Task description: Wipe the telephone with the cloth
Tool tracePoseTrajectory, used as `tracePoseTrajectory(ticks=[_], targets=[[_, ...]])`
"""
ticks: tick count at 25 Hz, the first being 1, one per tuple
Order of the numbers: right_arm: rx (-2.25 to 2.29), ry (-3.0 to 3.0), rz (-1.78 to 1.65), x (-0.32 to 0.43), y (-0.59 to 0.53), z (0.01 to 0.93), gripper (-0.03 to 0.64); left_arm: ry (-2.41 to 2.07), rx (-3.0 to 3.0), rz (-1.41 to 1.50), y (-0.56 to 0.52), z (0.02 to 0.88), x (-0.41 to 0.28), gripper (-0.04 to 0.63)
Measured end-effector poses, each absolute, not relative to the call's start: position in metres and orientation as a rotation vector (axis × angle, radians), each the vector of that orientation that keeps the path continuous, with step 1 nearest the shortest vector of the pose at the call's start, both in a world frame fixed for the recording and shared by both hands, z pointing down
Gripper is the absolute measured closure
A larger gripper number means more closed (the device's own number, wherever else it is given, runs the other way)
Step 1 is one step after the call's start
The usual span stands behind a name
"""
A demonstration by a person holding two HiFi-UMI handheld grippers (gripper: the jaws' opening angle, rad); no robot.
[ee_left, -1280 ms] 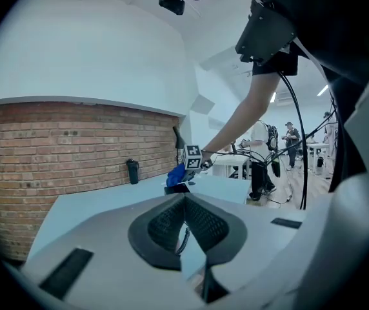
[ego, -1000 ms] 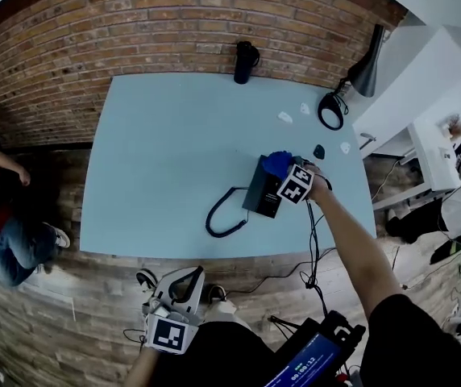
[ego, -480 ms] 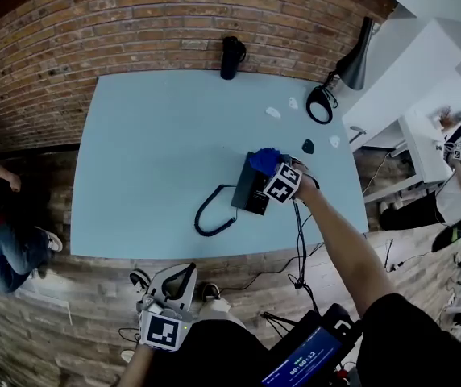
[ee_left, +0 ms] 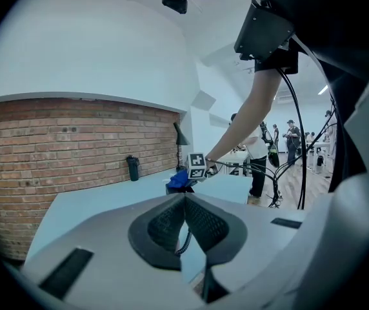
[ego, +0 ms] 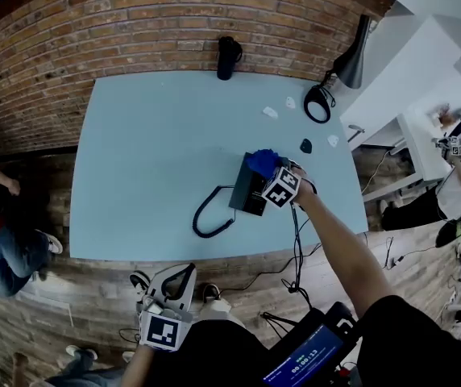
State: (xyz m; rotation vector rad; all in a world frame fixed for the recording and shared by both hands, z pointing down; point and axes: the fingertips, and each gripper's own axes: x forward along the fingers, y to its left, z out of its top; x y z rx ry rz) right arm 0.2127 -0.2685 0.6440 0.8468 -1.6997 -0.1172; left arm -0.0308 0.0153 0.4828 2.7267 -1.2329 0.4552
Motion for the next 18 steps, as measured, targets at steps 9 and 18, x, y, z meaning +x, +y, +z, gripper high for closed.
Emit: tracePoseTrajectory(ticks=[9,18], targets=[[0.871,-1.743,-0.085,0.213,-0.259,0.647,0.442,-1.194,2.748,0.482,0.014,0.485,-0.011,0.583],[0.907,-1.771,-0.076,0.202,-0.246,0.649,0.442,-1.215,2.781,0.452,0.010,0.483,-0.024,0.583]])
